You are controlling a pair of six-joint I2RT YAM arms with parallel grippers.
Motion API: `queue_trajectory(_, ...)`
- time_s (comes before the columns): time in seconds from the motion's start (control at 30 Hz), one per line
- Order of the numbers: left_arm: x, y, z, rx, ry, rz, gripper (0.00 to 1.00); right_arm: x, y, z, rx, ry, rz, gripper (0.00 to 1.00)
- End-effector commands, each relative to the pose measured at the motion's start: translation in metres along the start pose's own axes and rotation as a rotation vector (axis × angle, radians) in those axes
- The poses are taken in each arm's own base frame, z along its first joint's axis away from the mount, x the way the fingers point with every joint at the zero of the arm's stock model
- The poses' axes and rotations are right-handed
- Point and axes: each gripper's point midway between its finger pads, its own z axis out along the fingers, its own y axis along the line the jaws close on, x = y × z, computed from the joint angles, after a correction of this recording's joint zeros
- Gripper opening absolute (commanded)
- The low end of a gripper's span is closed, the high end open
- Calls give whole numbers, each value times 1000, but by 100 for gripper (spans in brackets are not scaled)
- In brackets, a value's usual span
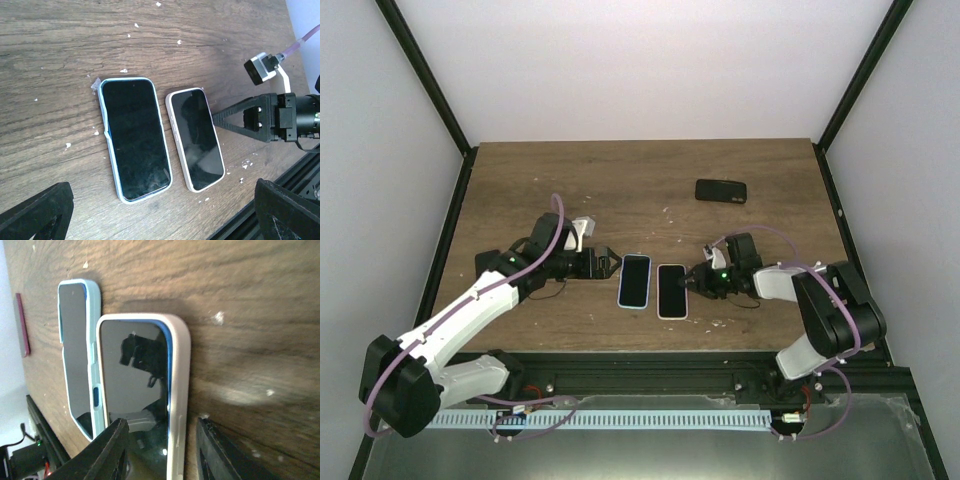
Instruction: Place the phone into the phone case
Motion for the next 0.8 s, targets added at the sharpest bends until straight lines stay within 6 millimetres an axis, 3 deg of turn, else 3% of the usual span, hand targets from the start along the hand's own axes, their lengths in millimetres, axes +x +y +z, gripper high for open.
queue_trajectory(0.0, -1, 1, -3, -3, -12, -7, 100, -29, -3, -10, 89, -96, -53, 37)
queue_trajectory(0.37, 0, -1, -1, 17, -7, -17, 100, -52, 7, -5, 114, -65, -130, 28)
queue_trajectory(0.77, -5, -2, -10, 8, -39, -6, 100, -40, -6, 15, 307, 17, -175, 21)
